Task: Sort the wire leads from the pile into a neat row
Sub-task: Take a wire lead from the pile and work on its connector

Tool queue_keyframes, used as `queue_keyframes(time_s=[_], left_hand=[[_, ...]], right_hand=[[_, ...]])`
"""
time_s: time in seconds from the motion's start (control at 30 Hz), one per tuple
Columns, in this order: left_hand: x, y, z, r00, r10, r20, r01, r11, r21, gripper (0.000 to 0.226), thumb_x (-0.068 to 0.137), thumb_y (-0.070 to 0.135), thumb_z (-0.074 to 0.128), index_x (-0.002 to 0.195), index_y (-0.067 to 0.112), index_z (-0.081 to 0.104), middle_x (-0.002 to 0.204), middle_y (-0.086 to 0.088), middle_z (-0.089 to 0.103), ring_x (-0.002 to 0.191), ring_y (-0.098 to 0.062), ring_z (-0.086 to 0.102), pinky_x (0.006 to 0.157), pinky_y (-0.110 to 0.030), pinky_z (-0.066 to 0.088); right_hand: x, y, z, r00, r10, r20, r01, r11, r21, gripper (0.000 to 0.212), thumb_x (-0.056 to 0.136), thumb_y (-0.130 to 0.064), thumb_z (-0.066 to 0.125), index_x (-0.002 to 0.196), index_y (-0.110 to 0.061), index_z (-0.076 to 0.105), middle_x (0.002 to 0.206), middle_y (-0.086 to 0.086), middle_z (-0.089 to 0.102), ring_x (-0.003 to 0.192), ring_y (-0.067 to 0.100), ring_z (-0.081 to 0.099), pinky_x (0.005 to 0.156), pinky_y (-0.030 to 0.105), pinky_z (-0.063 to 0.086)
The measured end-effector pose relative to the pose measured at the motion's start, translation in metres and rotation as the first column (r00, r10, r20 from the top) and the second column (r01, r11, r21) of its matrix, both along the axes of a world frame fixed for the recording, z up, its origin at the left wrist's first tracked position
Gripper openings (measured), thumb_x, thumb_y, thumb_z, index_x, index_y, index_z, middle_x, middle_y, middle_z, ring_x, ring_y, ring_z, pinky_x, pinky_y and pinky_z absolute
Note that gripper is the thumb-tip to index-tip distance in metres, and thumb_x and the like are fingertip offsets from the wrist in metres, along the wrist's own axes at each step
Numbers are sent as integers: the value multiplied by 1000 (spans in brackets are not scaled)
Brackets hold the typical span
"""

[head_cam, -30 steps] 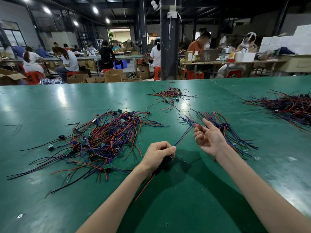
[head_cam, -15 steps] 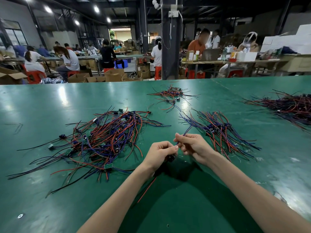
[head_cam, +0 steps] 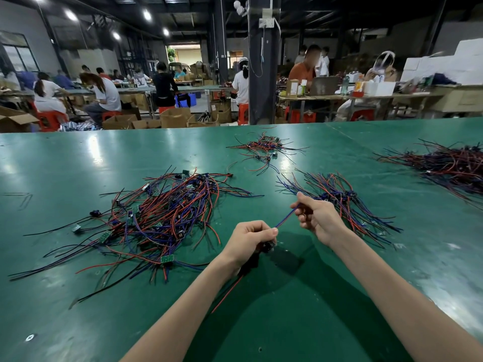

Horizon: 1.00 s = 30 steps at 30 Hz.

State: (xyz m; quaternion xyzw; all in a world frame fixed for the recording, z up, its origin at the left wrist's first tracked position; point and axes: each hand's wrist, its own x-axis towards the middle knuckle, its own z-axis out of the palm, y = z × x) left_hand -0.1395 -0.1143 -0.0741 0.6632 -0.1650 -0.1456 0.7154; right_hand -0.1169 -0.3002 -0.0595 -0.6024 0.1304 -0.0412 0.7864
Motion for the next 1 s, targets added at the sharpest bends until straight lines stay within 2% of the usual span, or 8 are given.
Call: queue_keyframes(time_s=[0.23, 0.33, 0.43, 0.53, 0.63, 0.8, 1.0], left_hand=[[-1, 1, 1, 1000, -1, 6, 1, 1000, 8, 31, 87, 4, 63, 56, 9, 59, 56, -6, 60, 47, -11, 51, 50, -17, 42], [-2, 3, 3, 999, 40, 10, -40, 999, 5, 33, 87, 7, 63, 54, 12, 61, 57, -6, 60, 49, -12, 51, 53, -18, 42], [0, 5, 6, 987, 163, -17, -163, 986, -32, 33, 88, 11, 64, 56, 13, 63, 56, -2, 59, 50, -12, 48, 56, -22, 39], [5, 9, 10, 952, 289, -101, -298, 950, -91, 28, 87, 16, 66, 59, 14, 63, 55, 1, 56, 48, -8, 43, 48, -16, 34], [8, 14, 14, 927, 311, -208, -347, 923, -167, 22, 87, 17, 66, 66, 13, 63, 56, 2, 58, 46, -6, 47, 44, -13, 37], [7, 14, 15, 915, 307, -262, -367, 904, -220, 19, 87, 16, 66, 71, 8, 62, 54, 2, 61, 44, -7, 54, 43, -15, 46], [10, 14, 14, 914, 316, -254, -370, 906, -204, 18, 86, 16, 67, 72, 7, 62, 51, 2, 59, 42, -5, 50, 40, -15, 44]], right_hand=[[1, 3, -6, 996, -79, 34, 80, 995, -53, 38, 91, -25, 62, 61, -3, 66, 47, 4, 54, 33, 9, 43, 33, 17, 33], [-2, 2, -3, 998, 55, 18, -55, 998, 22, 38, 89, -39, 61, 76, -4, 67, 54, 2, 54, 38, 9, 44, 37, 18, 35], [-7, 7, -1, 961, 275, -19, -276, 961, -9, 46, 78, -48, 62, 95, -6, 64, 61, 0, 54, 43, 8, 47, 40, 19, 40], [-16, 22, -2, 892, 451, -31, -452, 888, -84, 45, 72, -41, 69, 97, -4, 66, 67, 1, 59, 45, 7, 51, 38, 18, 42], [-25, 39, -4, 835, 550, -32, -548, 824, -143, 35, 71, -36, 73, 89, -6, 68, 71, 3, 64, 45, 7, 53, 35, 17, 42], [-29, 49, -5, 827, 562, -25, -554, 807, -204, 20, 71, -30, 74, 78, -12, 68, 72, 3, 66, 41, 7, 50, 31, 16, 36], [-29, 53, -11, 825, 565, -29, -554, 797, -239, 11, 81, -15, 71, 83, -6, 67, 68, 3, 64, 39, 8, 49, 31, 16, 35]])
